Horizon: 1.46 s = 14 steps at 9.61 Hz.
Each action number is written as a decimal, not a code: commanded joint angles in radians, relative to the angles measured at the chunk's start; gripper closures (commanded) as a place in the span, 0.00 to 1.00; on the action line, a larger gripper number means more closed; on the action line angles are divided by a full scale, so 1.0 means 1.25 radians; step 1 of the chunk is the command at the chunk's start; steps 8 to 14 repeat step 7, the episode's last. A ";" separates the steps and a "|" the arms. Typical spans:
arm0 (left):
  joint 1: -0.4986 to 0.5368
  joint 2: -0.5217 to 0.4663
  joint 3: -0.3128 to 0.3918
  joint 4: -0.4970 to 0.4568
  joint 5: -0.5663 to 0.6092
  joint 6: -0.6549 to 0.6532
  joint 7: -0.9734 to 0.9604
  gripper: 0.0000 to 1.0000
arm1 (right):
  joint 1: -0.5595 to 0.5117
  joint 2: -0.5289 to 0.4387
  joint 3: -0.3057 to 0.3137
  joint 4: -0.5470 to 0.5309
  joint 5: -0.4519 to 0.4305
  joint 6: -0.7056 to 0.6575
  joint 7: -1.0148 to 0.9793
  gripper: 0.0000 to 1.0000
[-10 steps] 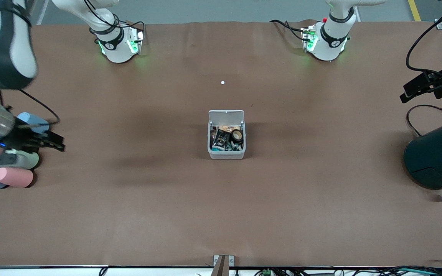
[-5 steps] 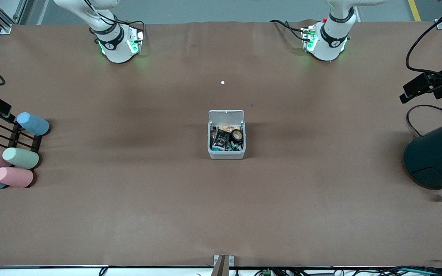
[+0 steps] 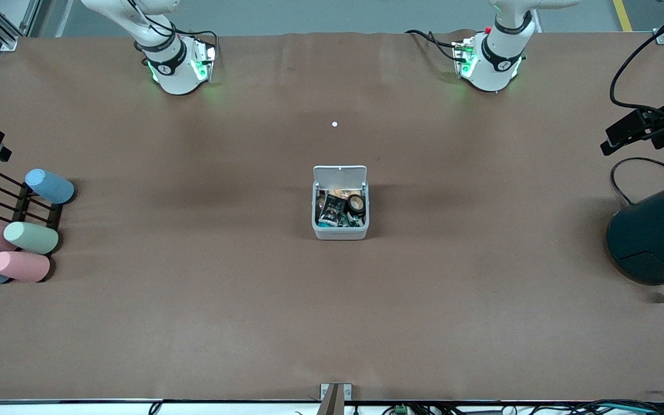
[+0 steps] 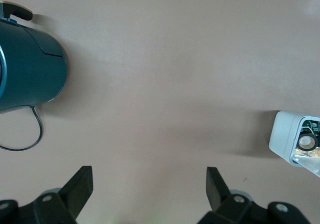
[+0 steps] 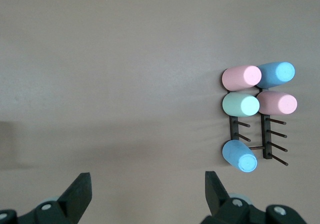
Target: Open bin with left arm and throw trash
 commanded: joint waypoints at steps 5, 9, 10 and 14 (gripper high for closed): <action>0.002 -0.004 0.000 0.011 -0.003 0.007 0.008 0.00 | -0.008 -0.016 0.017 -0.016 -0.008 -0.024 0.002 0.00; 0.001 -0.005 -0.001 0.013 0.019 0.007 0.012 0.00 | -0.006 -0.016 0.017 -0.017 -0.009 -0.024 0.000 0.00; 0.001 -0.005 -0.001 0.013 0.019 0.007 0.012 0.00 | -0.006 -0.016 0.017 -0.017 -0.009 -0.024 0.000 0.00; 0.001 -0.005 -0.001 0.013 0.019 0.007 0.012 0.00 | -0.006 -0.016 0.017 -0.017 -0.009 -0.024 0.000 0.00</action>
